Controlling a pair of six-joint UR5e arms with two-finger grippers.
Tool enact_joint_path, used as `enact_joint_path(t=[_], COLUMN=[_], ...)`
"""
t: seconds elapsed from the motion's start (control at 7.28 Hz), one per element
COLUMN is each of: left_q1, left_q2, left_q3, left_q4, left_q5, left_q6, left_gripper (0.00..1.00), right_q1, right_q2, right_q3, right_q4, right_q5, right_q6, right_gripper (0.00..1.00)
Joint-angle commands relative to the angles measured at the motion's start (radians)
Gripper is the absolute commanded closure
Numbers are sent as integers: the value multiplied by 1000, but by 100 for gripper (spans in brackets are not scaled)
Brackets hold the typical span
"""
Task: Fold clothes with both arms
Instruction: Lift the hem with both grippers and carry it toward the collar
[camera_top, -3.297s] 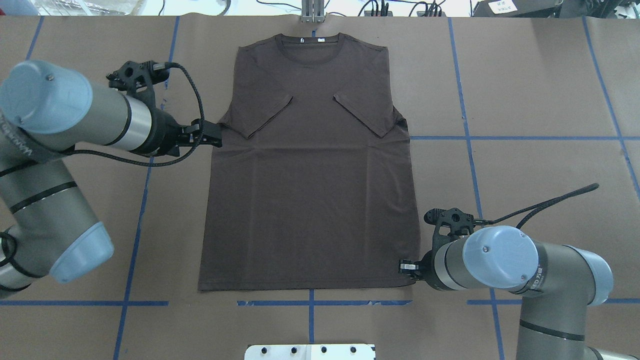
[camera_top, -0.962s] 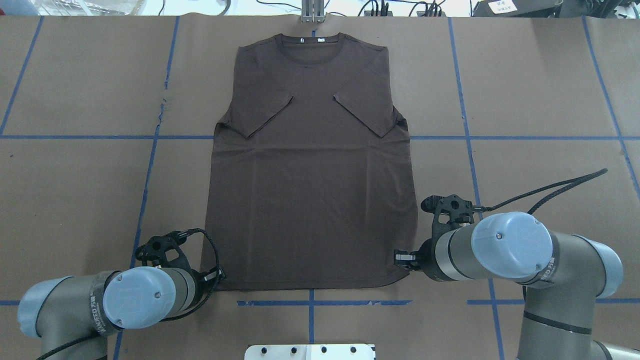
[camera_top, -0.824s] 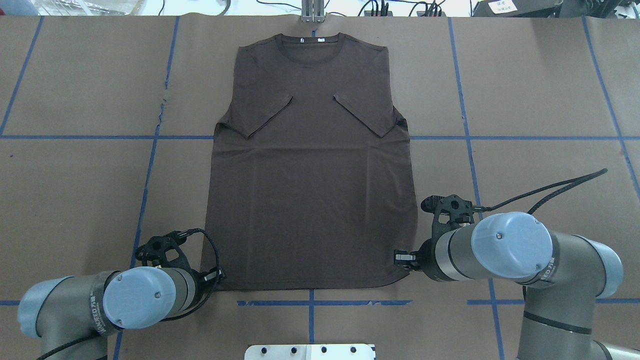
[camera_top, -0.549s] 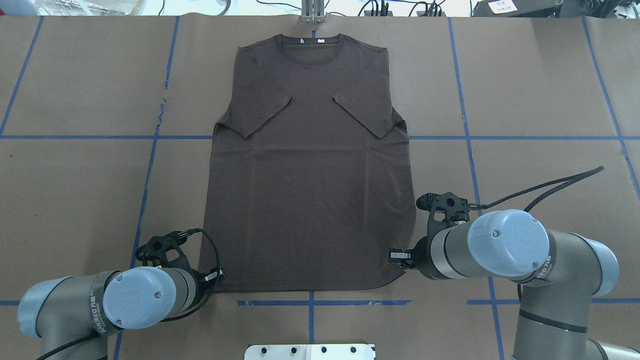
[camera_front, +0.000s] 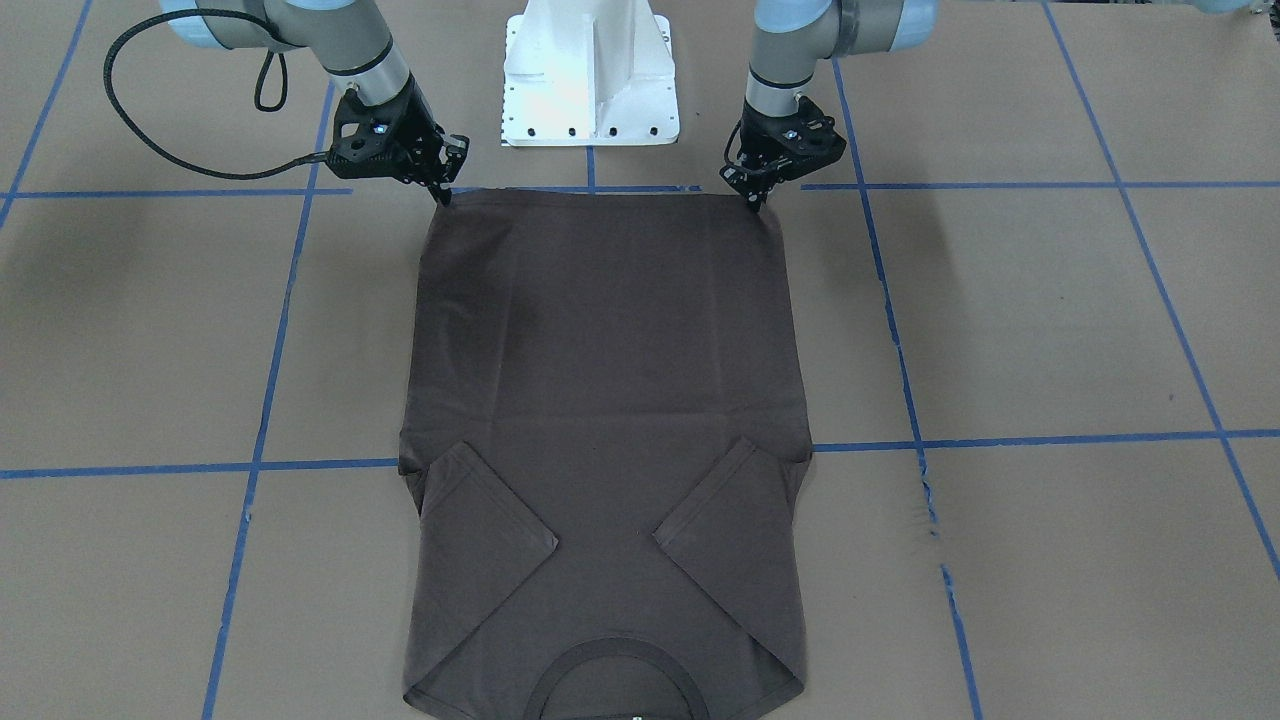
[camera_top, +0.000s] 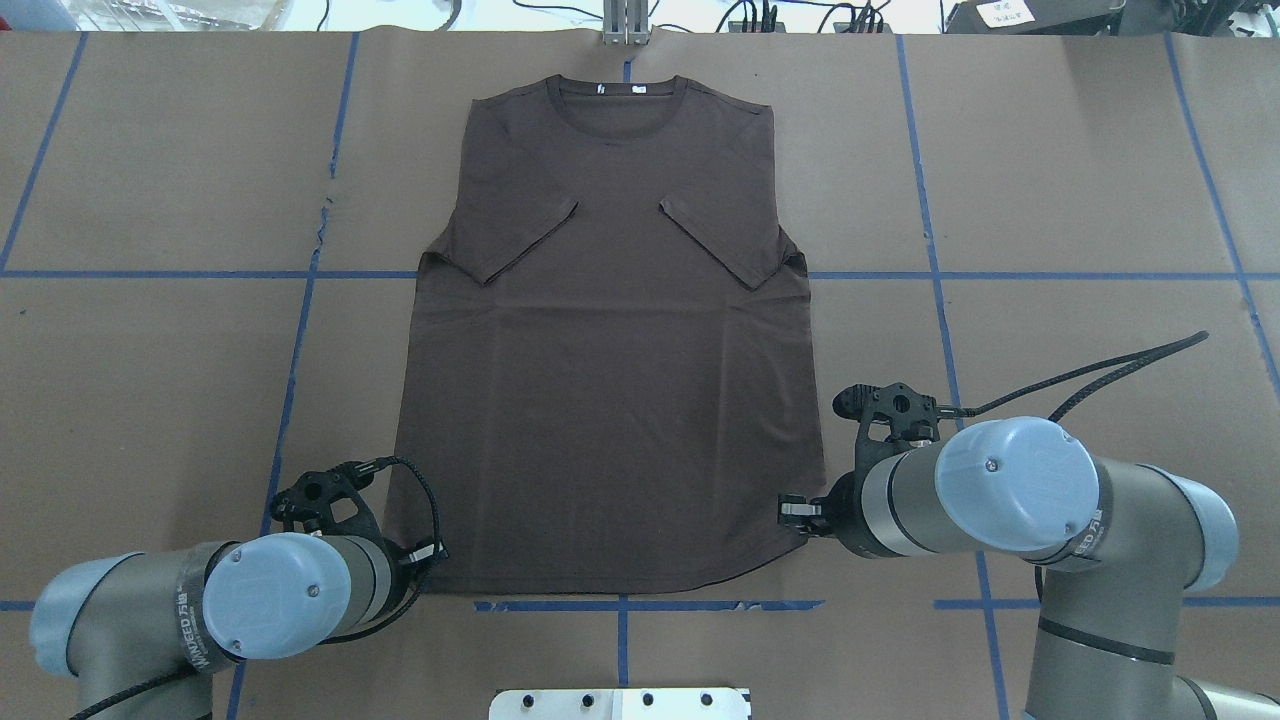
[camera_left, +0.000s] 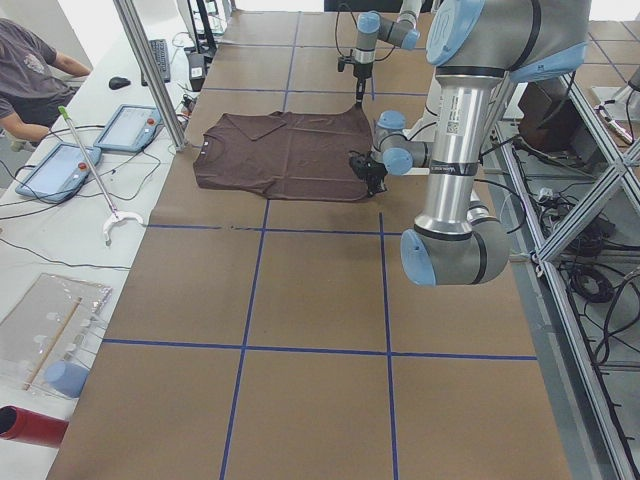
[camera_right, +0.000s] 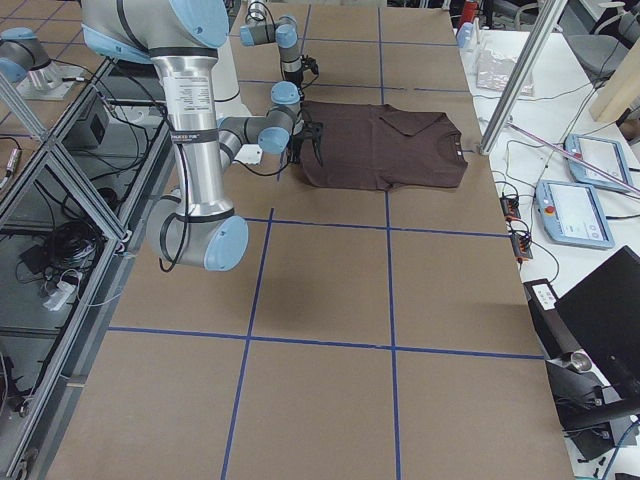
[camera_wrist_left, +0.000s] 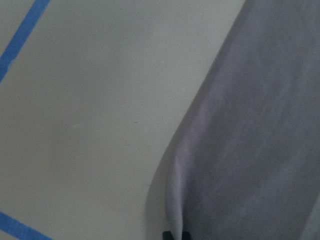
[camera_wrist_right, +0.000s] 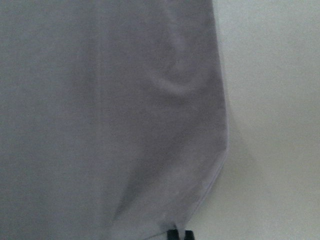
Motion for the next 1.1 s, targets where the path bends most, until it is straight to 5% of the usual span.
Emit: enact_joint_path(t=[0.0,0.55,0.96], left_q1=[0,114,155], left_q2=[-2,-5,-4], left_q3=[-94,-246,-418], left_q4=[84,174,284], left_q5=[-5,-2,-5], left_q6=[13,16,118], left_gripper=[100,100,100], right_q1=[40,45,-4], right_q2=[-9,-120,-192], right_q3=[7,145,245], right_q4=[2,5,5], right_q5=[66,243,268], right_q6=[-7,-12,-12], right_gripper=[100,100,100])
